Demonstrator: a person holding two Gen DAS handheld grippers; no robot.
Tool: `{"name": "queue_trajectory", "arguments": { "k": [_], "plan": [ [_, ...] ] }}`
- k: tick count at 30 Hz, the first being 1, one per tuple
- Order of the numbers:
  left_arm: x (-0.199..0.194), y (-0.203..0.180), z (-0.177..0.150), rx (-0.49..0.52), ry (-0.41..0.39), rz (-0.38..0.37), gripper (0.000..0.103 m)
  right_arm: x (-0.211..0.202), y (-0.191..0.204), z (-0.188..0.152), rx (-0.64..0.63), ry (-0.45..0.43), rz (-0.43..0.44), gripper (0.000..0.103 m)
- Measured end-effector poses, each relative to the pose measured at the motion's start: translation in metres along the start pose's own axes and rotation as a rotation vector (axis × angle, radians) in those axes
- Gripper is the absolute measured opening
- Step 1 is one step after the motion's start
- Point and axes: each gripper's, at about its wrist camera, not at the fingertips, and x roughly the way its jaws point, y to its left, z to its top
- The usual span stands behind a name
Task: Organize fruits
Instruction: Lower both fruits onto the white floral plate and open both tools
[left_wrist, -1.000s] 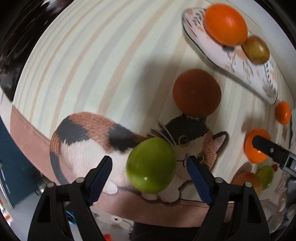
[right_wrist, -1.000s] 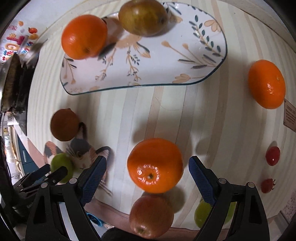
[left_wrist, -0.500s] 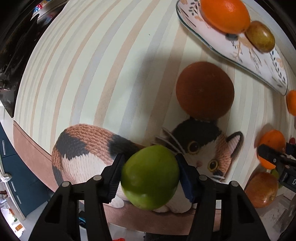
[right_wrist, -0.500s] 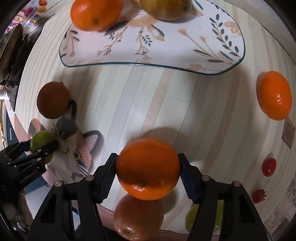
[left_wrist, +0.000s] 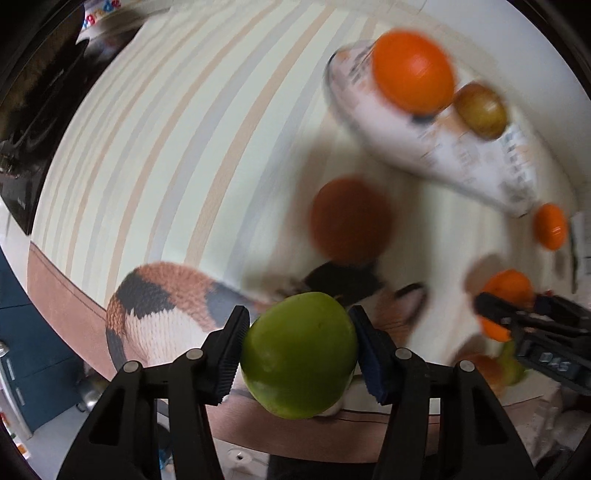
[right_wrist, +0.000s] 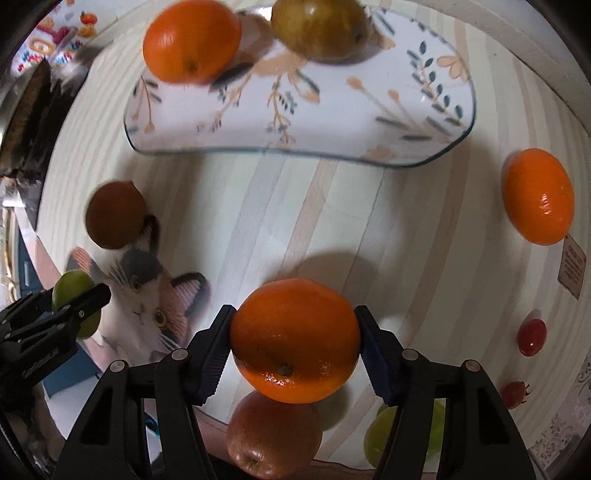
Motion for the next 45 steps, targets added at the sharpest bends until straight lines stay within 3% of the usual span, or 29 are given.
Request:
{"name": "queue_trajectory", "arguments": {
  "k": [6, 11, 18, 26, 34, 39, 42, 45],
  "plan": [
    [-0.034, -0.023, 0.039, 0.01, -0.039, -0.137, 0.053, -0.038, -0.008, 0.019, 0.039, -0.097, 0.026, 0.067],
    [-0.034, -0.031, 0.084, 0.002, -0.047, -0.146, 0.053, -0.054, -0.013, 0.063, 0.056, -0.144, 0.025, 0.067],
    [-0.007, -0.035, 0.134, -0.013, 0.018, -0.16, 0.053, -0.038, 0.0, 0.107, 0.033, -0.158, 0.009, 0.067],
    [0.015, -0.043, 0.144, -0.009, 0.063, -0.187, 0.054, -0.014, 0.005, 0.124, 0.021, -0.135, 0.018, 0.067],
    [0.015, -0.043, 0.144, -0.001, 0.061, -0.155, 0.054, 0.001, 0.005, 0.127, 0.029, -0.099, 0.032, 0.068],
    [0.005, -0.052, 0.142, 0.022, 0.024, -0.12, 0.054, -0.011, -0.002, 0.127, 0.04, -0.1, 0.049, 0.085],
    [0.0, -0.057, 0.141, 0.025, 0.009, -0.113, 0.06, -0.02, -0.007, 0.123, 0.042, -0.098, 0.043, 0.087],
    [-0.006, -0.054, 0.139, 0.025, -0.009, -0.101, 0.076, -0.031, -0.012, 0.118, 0.049, -0.095, 0.024, 0.095]
  ]
}}
